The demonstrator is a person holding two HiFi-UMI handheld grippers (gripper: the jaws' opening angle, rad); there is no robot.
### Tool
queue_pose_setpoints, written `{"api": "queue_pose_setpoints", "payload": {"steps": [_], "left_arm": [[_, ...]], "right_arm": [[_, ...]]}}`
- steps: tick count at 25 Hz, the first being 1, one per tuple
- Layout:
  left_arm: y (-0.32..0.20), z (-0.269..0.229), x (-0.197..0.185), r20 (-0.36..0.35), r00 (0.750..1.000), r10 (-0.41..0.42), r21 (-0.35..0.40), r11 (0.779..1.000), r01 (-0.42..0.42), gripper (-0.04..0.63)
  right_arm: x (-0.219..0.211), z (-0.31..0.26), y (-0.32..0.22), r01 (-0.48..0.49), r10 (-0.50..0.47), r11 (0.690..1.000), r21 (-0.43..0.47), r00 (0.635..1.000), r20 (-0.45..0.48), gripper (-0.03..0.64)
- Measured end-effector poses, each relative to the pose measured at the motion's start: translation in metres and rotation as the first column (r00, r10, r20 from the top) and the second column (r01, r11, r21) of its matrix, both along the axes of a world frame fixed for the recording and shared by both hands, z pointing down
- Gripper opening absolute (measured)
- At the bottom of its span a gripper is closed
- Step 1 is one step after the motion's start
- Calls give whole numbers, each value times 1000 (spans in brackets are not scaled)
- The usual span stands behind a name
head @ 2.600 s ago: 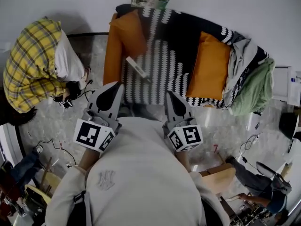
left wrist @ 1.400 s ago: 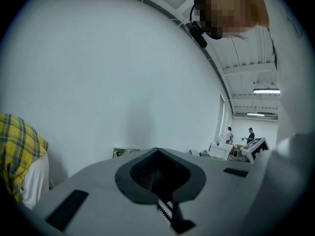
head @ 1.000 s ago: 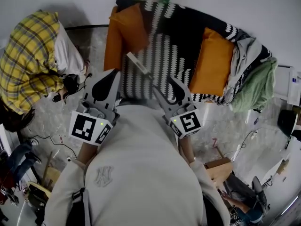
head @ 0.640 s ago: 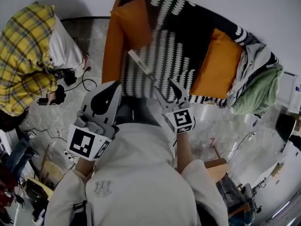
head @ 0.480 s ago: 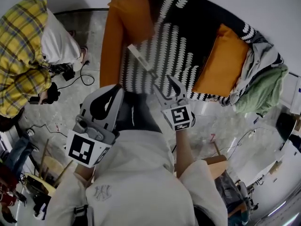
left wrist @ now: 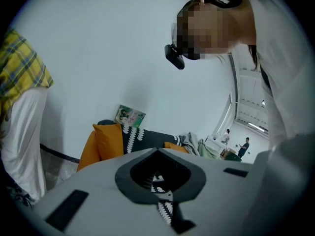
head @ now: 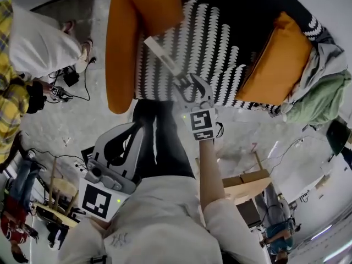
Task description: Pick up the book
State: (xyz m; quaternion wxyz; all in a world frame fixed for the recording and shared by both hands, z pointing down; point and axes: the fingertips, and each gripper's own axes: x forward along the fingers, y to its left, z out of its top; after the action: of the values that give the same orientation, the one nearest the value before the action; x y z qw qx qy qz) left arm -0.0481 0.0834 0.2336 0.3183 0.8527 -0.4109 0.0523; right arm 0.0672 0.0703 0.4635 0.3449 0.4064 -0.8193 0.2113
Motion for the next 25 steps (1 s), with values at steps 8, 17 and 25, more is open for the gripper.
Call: {"api": "queue_pose_setpoints", "payload": {"steps": [8, 17, 25], "left_arm": [[27, 48, 11, -27, 1000, 9, -88, 996, -11, 9], [31, 63, 0, -21, 1000, -17, -134, 991, 14, 9], [23, 66, 1, -20, 1000, -22, -146, 989, 19, 9]], "right_arm": [[14, 75, 10, 50, -55, 997, -64, 995, -80, 239], [1, 111, 10, 103, -115, 989, -105, 987, -111, 239], [-3, 122, 2, 111, -125, 989, -102, 982, -143, 160]]}}
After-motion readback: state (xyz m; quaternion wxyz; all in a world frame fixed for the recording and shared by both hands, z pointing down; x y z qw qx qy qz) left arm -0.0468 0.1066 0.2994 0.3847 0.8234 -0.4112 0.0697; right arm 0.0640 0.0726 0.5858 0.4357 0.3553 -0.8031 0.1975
